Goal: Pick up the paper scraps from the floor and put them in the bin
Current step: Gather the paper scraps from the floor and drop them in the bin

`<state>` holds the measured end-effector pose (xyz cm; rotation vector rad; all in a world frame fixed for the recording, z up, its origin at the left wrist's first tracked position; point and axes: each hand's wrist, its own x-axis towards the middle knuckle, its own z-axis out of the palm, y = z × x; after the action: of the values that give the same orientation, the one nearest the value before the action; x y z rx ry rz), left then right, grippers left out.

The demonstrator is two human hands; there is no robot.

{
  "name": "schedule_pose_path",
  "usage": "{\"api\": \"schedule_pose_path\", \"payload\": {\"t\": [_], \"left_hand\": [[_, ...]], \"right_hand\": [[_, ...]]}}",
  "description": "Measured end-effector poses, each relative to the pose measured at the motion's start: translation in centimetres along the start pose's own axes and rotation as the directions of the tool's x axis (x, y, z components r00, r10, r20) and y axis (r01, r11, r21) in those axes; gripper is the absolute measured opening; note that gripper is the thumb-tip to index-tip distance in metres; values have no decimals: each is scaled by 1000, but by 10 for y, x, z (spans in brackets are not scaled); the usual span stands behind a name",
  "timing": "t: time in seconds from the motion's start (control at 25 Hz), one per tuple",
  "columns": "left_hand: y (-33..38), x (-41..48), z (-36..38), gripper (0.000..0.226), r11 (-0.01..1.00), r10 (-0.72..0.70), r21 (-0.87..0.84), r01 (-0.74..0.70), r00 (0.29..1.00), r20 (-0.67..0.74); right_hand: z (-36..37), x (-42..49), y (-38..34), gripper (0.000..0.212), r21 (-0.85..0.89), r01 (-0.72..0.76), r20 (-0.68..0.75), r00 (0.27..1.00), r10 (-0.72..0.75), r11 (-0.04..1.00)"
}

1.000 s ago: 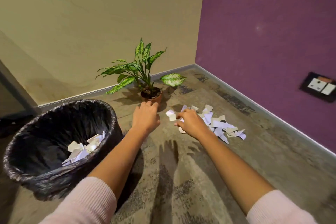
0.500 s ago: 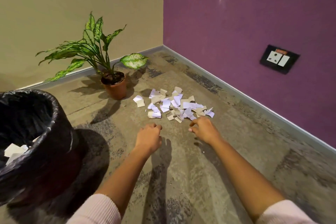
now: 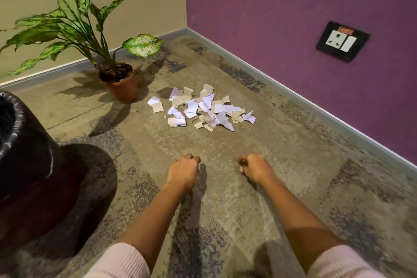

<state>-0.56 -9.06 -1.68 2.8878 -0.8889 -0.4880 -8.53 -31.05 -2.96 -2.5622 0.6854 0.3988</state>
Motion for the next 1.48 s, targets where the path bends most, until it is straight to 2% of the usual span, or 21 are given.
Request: {"api": "schedule_pose_path", "payload": {"t": [0.24,0.48,0.72,0.88,1.04,1.2,1.48], "left_hand": [[-12,0,6,38,999,-31,-43,30,999,-18],[-20,17,12,37,999,-31,-32,30,1000,-7],[-26,19,19,36,998,-27,-57,26,999,-23],[-35,19,17,33,993,-28,-112,24,999,-32],[-51,26,12,33,991,-61,-118,56,997,-36],[-64,42,2,36,995,-80,-59,78,996,-32],[-77,98,-18,46,994,-101,-45,97,992,-78]], "right_hand": [[12,2,0,31,-121,40,-29,999,-44,992],[22,6,3,19,-124,-46,-148,989,27,991],[26,4,3,17,-188,35,-211,975,-75,982],[23,5,-3,14,-234,61,-184,977,-106,970],[20,16,-25,16,-177,78,-197,974,-112,981],[17,42,-64,15,-76,156,-217,962,-169,985],[-6,100,-116,18,-76,239,-301,920,-251,968]]}}
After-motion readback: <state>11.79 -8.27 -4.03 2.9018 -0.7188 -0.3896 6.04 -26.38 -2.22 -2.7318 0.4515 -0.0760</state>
